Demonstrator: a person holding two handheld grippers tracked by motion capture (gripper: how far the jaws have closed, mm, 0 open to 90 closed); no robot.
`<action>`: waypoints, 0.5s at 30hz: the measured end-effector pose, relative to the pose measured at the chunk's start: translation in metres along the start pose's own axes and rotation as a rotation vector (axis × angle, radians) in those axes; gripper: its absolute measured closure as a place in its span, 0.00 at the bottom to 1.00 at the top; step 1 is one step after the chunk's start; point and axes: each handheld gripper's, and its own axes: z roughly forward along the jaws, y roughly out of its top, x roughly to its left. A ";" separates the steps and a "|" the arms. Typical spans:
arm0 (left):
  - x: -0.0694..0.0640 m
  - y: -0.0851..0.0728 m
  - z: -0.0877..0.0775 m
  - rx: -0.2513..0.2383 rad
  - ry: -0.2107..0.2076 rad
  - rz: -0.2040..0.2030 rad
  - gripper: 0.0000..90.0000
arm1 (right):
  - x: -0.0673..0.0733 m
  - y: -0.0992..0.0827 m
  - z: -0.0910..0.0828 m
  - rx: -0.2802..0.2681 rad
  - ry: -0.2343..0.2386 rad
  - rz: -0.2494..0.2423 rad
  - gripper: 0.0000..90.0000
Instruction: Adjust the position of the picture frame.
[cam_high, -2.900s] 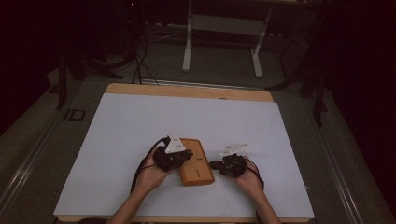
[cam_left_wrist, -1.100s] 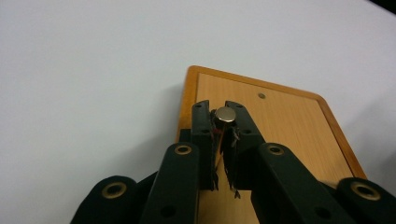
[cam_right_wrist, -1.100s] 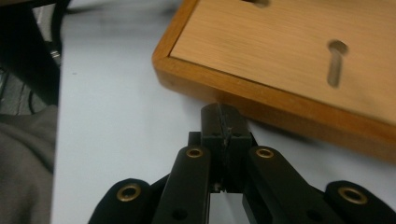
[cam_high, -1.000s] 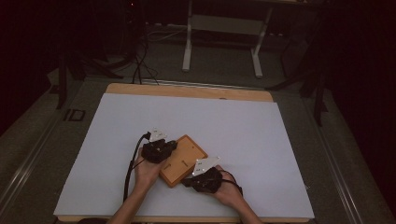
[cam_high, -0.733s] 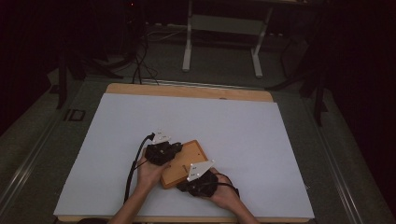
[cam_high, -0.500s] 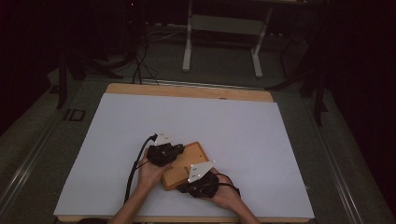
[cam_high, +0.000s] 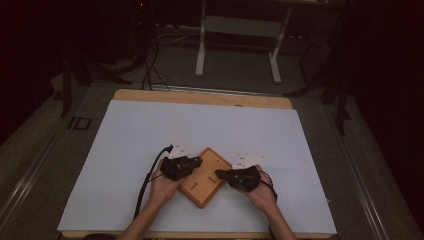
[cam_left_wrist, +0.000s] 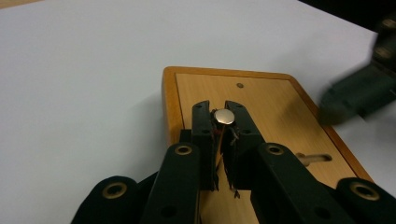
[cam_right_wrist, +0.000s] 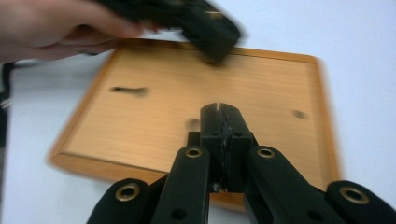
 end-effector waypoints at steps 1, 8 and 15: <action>0.000 0.000 0.000 0.000 0.000 0.001 0.93 | -0.003 -0.001 -0.002 0.007 -0.009 0.002 0.99; 0.000 0.001 -0.003 -0.011 -0.003 0.016 0.93 | -0.009 -0.006 -0.002 0.031 -0.038 0.009 0.99; -0.003 0.002 -0.004 -0.032 -0.023 0.041 0.93 | -0.032 -0.016 -0.010 0.004 -0.178 0.103 1.00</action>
